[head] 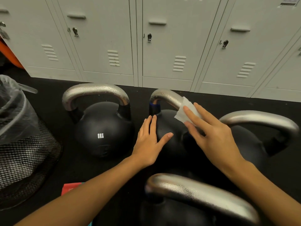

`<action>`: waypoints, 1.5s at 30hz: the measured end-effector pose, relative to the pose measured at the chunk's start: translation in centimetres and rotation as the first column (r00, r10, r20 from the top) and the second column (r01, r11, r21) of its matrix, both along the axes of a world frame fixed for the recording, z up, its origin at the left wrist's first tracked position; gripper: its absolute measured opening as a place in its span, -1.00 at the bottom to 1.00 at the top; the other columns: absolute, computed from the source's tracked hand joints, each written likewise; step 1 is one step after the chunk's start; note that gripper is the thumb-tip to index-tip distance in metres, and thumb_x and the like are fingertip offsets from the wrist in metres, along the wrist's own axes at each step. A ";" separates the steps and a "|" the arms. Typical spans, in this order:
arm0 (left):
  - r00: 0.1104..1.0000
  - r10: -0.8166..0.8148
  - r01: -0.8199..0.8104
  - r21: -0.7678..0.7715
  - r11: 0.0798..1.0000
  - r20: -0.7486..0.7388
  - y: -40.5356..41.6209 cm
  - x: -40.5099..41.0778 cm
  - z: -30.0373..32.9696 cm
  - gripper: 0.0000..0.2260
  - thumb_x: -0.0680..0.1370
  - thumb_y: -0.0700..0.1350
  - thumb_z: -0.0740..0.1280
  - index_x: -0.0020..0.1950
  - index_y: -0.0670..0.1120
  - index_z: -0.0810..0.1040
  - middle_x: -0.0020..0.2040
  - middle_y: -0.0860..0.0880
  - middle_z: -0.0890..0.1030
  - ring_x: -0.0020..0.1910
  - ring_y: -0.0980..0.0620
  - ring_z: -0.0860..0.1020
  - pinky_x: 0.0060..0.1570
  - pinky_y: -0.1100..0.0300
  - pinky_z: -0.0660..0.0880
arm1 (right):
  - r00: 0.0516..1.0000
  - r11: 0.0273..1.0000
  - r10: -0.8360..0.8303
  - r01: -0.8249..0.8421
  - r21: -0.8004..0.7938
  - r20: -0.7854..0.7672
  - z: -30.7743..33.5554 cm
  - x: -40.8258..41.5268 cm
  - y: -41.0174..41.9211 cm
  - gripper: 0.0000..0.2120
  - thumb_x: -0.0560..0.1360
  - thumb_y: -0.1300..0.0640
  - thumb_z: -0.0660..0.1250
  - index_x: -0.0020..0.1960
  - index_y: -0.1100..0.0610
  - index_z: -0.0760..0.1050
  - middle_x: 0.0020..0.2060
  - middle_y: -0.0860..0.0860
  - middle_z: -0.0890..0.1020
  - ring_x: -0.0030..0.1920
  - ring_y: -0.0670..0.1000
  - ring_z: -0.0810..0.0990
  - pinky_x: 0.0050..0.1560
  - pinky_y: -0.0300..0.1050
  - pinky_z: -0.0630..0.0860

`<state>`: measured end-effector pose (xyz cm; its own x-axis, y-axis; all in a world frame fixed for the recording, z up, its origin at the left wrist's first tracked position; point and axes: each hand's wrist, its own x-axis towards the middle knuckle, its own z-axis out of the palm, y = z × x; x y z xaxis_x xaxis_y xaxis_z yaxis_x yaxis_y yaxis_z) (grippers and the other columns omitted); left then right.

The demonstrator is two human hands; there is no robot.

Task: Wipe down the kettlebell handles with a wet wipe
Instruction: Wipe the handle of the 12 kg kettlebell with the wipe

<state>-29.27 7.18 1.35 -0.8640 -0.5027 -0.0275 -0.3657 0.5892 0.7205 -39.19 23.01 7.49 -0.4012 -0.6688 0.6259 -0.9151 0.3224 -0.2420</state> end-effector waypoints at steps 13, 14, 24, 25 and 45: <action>1.000 0.000 0.000 -0.006 1.000 -0.019 0.1 0.1 -0.2 -0.27 0.56 0.28 0.11 0.57 0.04 -0.17 0.57 0.10 -0.16 0.52 0.16 -0.22 0.46 0.19 -0.19 | 0.976 0.942 -0.104 0.034 0.333 0.193 5.7 -2.3 -8.1 -0.55 0.61 -0.09 0.23 0.46 -0.01 0.39 0.09 0.13 0.65 0.03 0.10 0.60 0.06 -0.04 0.51; 1.000 0.002 -0.002 -0.007 1.000 -0.016 0.1 0.1 -0.2 -0.27 0.56 0.28 0.11 0.57 0.04 -0.17 0.57 0.10 -0.16 0.52 0.16 -0.22 0.47 0.18 -0.18 | 0.946 0.956 -0.102 0.008 0.293 0.307 5.9 -2.6 -8.6 -0.57 0.59 -0.11 0.25 0.42 0.00 0.44 0.10 0.11 0.66 -0.02 0.03 0.60 0.03 -0.11 0.52; 1.000 -0.006 0.006 -0.013 1.000 0.005 -0.1 0.2 -0.2 -0.27 0.55 0.30 0.09 0.56 0.05 -0.19 0.57 0.10 -0.17 0.53 0.14 -0.21 0.48 0.14 -0.16 | 0.528 0.986 -0.050 -0.110 0.126 0.848 6.2 -3.3 -6.6 -0.70 0.56 -0.17 0.29 0.08 -0.01 0.67 -0.14 0.00 0.70 -0.29 0.04 0.72 -0.21 -0.17 0.61; 1.000 -0.009 0.009 -0.016 1.000 0.008 -0.1 0.2 -0.2 -0.27 0.55 0.31 0.08 0.56 0.06 -0.20 0.57 0.10 -0.17 0.53 0.13 -0.21 0.48 0.13 -0.16 | 0.518 0.985 -0.057 -0.109 0.132 0.853 6.2 -3.2 -6.2 -0.69 0.56 -0.16 0.29 0.12 0.00 0.66 -0.11 0.02 0.70 -0.30 0.04 0.71 -0.28 -0.22 0.59; 1.000 -0.010 0.010 -0.028 1.000 -0.007 0.0 0.2 -0.3 -0.28 0.56 0.29 0.09 0.57 0.05 -0.18 0.57 0.09 -0.15 0.52 0.15 -0.21 0.48 0.16 -0.17 | -0.113 0.920 -0.190 -0.368 0.137 0.975 7.2 -6.5 -8.1 -0.53 0.58 -0.10 0.19 0.18 0.31 0.51 -0.05 0.19 0.70 -0.14 0.09 0.70 0.11 0.02 0.58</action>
<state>-29.09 7.14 1.08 -0.8692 -0.4945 -0.0075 -0.3549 0.6130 0.7059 -45.68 14.90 14.74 -0.2863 -0.7536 -0.5917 0.2082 0.5539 -0.8061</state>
